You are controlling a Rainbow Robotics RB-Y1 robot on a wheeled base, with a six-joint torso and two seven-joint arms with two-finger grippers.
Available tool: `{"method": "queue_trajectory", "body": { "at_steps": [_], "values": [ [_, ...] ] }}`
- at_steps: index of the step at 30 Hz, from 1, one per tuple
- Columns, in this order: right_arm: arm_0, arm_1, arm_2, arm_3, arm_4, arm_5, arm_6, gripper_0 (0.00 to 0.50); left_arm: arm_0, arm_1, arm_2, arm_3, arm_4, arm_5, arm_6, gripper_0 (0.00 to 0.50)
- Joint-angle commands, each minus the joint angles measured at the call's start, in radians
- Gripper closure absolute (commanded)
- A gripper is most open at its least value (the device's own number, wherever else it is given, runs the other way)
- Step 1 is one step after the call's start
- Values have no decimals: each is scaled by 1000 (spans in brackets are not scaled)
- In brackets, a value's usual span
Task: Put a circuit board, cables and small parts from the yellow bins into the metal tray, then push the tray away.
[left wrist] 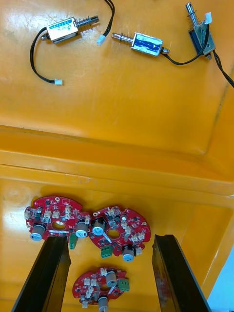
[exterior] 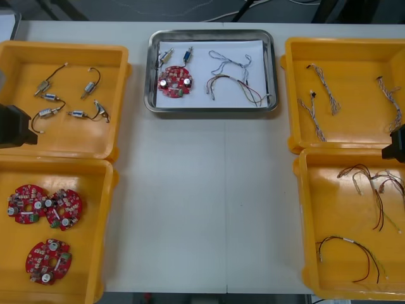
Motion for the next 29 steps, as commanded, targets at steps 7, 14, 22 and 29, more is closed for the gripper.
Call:
{"method": "queue_trajectory", "body": {
  "at_steps": [7,14,22,29],
  "values": [
    [12,4,-32,-4,9,-6,49,0,16,46,31,-20,6,7,-91,0],
    [12,4,-32,-4,9,-6,49,0,16,46,31,-20,6,7,-91,0],
    [12,4,-32,-4,9,-6,49,0,16,46,31,-20,6,7,-91,0],
    [12,4,-32,-4,9,-6,49,0,16,46,31,-20,6,7,-91,0]
  ]
}}
